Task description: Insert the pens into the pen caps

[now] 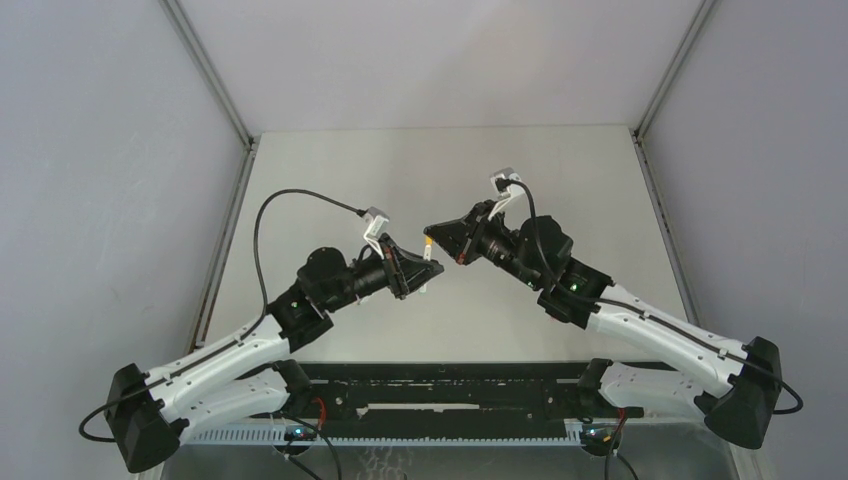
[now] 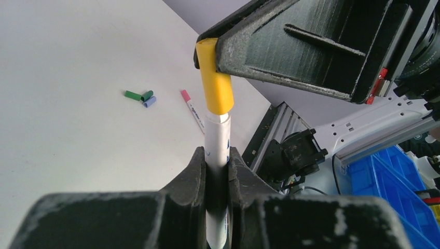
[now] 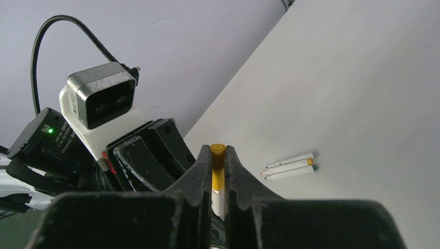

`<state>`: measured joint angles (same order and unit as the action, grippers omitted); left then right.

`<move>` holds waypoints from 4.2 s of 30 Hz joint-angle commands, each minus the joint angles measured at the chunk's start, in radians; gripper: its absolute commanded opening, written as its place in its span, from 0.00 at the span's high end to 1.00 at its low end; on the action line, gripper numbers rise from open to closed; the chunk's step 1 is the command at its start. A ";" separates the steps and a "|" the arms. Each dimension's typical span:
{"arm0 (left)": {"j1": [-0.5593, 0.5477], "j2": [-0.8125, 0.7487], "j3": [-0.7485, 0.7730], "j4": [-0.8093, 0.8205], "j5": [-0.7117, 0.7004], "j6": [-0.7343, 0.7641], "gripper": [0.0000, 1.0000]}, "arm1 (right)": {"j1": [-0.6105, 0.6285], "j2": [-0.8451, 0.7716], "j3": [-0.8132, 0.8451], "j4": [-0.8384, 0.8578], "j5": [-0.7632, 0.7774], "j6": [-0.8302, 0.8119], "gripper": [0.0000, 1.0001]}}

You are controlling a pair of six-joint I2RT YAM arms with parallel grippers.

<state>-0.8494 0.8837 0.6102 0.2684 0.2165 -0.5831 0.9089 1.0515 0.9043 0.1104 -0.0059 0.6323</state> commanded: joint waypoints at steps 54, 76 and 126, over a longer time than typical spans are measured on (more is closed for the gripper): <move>-0.002 -0.084 -0.035 0.112 0.199 0.318 1.00 | -0.114 -0.055 0.064 0.076 -0.471 -0.091 0.49; -0.002 -0.074 0.045 0.132 0.183 0.252 1.00 | -0.046 -0.039 0.017 -0.113 -0.528 -0.223 1.00; 0.176 -0.098 0.110 0.270 0.146 0.216 1.00 | 0.083 0.142 -0.192 -0.280 -0.691 -0.056 1.00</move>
<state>-0.7357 0.8104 0.5873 0.1150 0.5613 -0.3882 0.8799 1.1160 0.8059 0.2539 -0.4179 0.5392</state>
